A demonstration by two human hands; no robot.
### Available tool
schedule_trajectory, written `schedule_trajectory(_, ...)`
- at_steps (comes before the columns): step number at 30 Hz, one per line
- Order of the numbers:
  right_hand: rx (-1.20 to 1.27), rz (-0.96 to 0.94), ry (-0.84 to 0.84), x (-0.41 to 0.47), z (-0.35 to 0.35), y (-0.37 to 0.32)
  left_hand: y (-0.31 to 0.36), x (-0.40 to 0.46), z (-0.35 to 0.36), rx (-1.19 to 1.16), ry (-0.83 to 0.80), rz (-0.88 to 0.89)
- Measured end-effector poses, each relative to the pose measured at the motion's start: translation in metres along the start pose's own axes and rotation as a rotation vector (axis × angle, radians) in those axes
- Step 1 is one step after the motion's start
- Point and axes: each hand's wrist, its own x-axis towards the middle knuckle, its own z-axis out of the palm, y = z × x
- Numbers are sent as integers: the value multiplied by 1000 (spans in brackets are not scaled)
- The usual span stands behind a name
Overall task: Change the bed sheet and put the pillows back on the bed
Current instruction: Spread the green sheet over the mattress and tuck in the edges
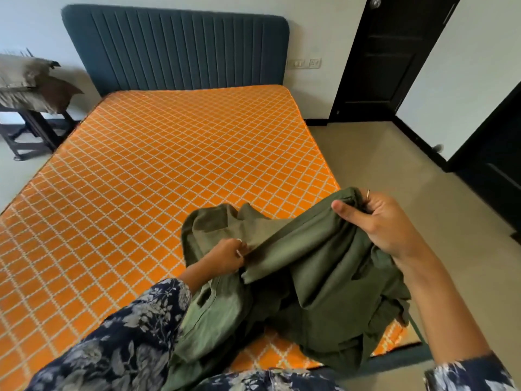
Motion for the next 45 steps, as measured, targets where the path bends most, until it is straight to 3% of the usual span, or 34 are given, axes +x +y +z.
schedule_trajectory(3, 27, -4, 13, 3, 4, -10, -19, 4, 14, 43, 42, -122)
schedule_trajectory(6, -5, -12, 26, 5, 2, -16, -32, 4, 25, 51, -13, -124)
schedule_trajectory(9, -25, -49, 88, 13, -4, -22, -29, -1, -8, -87, 55, -159)
schedule_trajectory(12, 4, -100, 213, 33, -15, -41, -25, 3, -115, -292, 313, -207)
schedule_trajectory(14, -22, -172, 276, 52, -19, -59, -10, -8, -212, -333, 575, -167)
schedule_trajectory(17, -40, -269, 430, 87, -22, -91, 42, -47, -336, -102, 1001, -1)
schedule_trajectory(20, 17, -303, 521, 116, -29, -114, 96, -92, -392, 141, 1213, 145)
schedule_trajectory(22, -3, -283, 543, 130, -35, -117, 110, -101, -386, 226, 1155, 131)
schedule_trajectory(26, -250, -172, 582, 132, -22, -108, 110, -90, -343, 346, 737, 171)
schedule_trajectory(28, -348, -178, 429, 128, 0, -105, 120, -81, -325, 443, 601, 256)
schedule_trajectory(32, -582, -282, -44, 117, 55, -106, 163, -62, -288, 531, 445, 497)
schedule_trajectory(35, -477, -295, -109, 110, 66, -98, 181, -54, -266, 472, 462, 619)
schedule_trajectory(39, -368, -231, 110, 106, 52, -91, 164, -49, -221, 154, 630, 575)
schedule_trajectory(42, -322, -149, 296, 105, 43, -93, 130, -51, -149, -24, 727, 430)
schedule_trajectory(45, -256, -102, 361, 101, 39, -96, 100, -54, -68, 0, 757, 186)
